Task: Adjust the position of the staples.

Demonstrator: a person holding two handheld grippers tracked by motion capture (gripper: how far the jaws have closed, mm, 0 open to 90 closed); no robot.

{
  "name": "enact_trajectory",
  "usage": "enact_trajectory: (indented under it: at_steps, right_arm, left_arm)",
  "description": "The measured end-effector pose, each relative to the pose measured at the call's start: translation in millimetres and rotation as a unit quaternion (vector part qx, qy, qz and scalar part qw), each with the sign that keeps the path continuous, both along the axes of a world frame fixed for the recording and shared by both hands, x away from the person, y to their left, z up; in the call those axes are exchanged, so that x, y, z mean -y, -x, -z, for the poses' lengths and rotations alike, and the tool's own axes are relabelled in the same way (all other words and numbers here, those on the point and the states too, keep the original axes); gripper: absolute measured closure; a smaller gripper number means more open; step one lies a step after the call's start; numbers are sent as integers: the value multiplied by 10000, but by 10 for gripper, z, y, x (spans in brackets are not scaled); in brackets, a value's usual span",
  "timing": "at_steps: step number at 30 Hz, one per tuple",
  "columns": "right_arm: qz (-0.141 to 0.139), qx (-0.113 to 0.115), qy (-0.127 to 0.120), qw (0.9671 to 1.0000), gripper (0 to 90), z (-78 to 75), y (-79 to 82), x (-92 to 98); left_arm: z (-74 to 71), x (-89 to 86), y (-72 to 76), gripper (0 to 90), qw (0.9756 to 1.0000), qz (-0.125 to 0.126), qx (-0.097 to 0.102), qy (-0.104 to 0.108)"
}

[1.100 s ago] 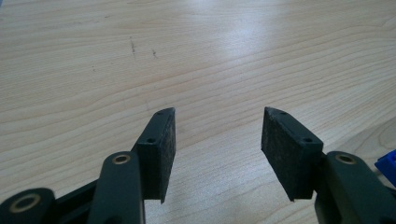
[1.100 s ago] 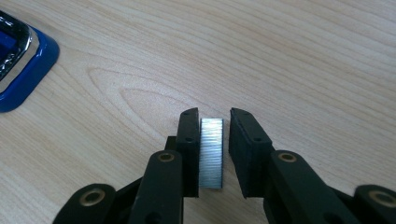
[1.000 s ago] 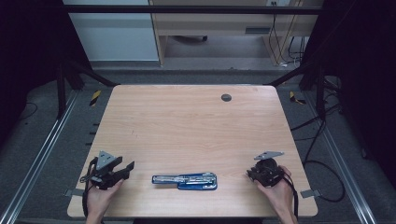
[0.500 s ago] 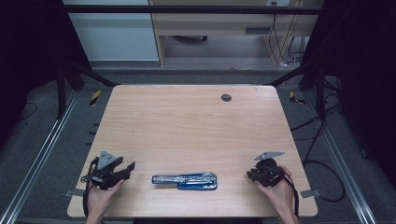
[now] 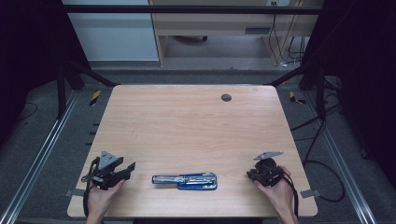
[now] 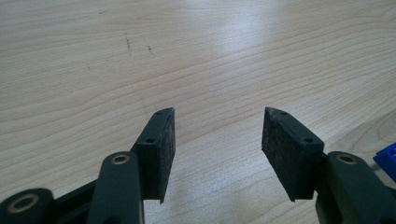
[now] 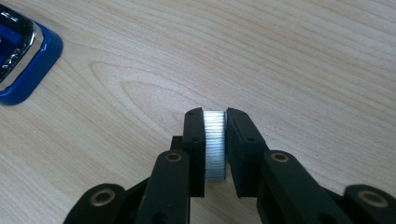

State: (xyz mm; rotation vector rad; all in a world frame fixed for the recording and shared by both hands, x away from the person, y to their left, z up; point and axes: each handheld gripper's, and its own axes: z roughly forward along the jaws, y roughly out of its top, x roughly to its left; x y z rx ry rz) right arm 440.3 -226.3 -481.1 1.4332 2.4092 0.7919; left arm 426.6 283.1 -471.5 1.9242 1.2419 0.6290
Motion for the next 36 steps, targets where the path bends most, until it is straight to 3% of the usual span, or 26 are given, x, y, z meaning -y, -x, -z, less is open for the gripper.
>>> enact_trajectory:
  at_steps: [19,27,29,36]
  right_arm:
    - [-333,314,-144,9988,785,-143,53,-23]
    - [-785,513,-283,9952,785,-238,76,-38]
    - [-792,523,-341,9949,785,-252,81,-47]
    - [-1160,747,-473,9893,785,-383,84,-79]
  left_arm:
    - [-1,-8,-3,451,10000,11,-6,-27]
    - [1,-2,-5,452,10000,21,-16,-29]
    - [0,-3,-3,452,10000,29,-14,-52]
    - [6,14,-9,453,9999,67,-34,-77]
